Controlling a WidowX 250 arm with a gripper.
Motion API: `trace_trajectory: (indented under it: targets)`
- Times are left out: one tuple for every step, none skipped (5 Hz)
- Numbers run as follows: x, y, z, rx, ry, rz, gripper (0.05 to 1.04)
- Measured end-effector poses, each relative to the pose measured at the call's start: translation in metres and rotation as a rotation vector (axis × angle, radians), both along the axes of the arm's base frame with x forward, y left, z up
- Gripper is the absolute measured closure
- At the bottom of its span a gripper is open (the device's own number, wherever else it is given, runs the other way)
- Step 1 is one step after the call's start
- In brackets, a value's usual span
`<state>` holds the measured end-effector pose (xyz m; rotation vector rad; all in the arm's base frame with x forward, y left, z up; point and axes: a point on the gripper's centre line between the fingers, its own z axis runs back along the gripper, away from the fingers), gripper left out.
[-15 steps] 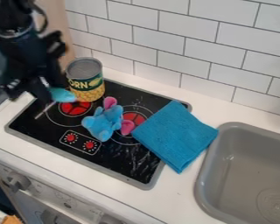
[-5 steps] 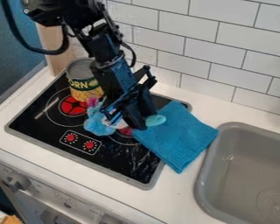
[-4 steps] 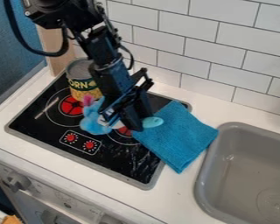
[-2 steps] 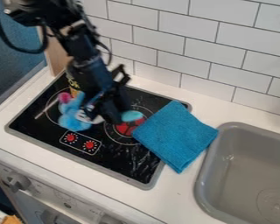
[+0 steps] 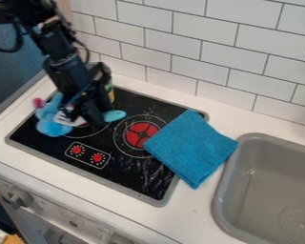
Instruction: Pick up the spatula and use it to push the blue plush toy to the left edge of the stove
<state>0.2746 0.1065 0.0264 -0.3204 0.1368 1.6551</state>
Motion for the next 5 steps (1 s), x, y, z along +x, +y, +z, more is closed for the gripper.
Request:
trace_trajectory:
  targets:
    - [-0.006,0.022,-0.002,0.027,0.016,0.025,0.781]
    - [-0.007,0.035,0.002,0.041,0.004,0.038,0.781]
    - [-0.007,0.038,0.003,0.045,0.006,0.038,0.781]
    - [-0.008,0.026,0.004,0.046,0.003,-0.013,0.781]
    - [-0.01,0.003,0.024,0.078,-0.048,-0.109,0.781]
